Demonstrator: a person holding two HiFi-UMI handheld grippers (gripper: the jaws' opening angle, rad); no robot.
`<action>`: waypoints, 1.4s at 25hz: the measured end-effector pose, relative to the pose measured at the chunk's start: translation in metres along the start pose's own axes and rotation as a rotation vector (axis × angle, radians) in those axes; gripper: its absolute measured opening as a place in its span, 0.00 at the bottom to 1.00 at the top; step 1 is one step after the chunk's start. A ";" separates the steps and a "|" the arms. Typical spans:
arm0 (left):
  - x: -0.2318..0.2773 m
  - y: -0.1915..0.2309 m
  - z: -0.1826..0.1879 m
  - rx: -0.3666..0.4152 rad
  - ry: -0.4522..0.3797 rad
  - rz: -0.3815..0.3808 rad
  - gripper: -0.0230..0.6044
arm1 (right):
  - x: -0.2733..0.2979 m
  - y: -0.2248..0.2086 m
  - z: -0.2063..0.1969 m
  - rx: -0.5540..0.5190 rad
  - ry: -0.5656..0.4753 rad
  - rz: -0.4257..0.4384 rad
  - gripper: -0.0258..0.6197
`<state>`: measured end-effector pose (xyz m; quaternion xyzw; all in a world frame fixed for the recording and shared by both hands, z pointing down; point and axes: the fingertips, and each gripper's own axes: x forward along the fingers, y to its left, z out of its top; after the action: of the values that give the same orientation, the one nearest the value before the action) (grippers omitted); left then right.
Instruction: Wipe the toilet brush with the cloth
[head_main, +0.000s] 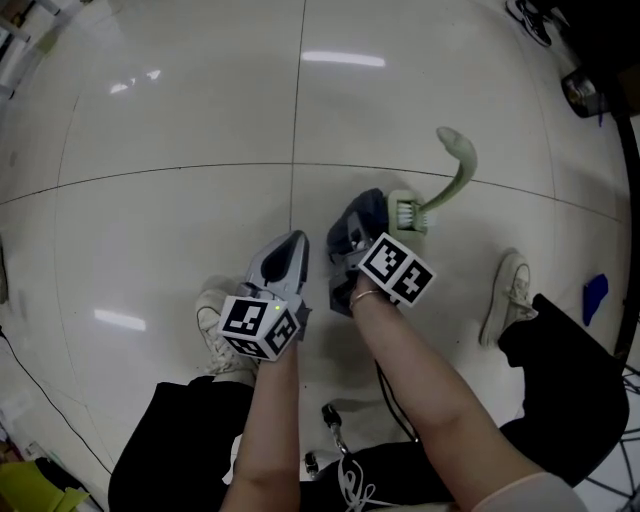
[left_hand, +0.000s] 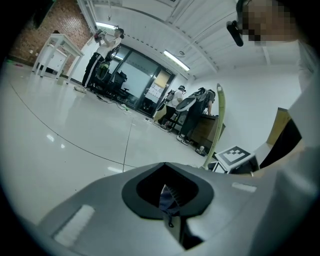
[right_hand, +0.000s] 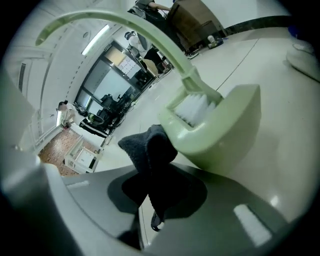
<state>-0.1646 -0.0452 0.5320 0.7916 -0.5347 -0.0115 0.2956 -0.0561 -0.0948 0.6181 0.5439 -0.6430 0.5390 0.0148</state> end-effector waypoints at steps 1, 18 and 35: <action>0.001 0.000 0.000 0.002 0.001 -0.003 0.05 | 0.000 -0.005 -0.003 0.015 0.000 -0.010 0.14; 0.049 -0.069 0.080 0.034 -0.132 -0.095 0.05 | -0.096 -0.079 -0.001 -0.235 0.072 -0.105 0.14; 0.039 -0.197 0.245 0.257 -0.281 -0.302 0.05 | -0.242 0.200 0.226 -0.755 -0.431 0.460 0.14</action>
<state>-0.0645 -0.1405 0.2474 0.8842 -0.4434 -0.0973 0.1103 0.0280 -0.1240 0.2416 0.4438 -0.8853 0.1328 -0.0419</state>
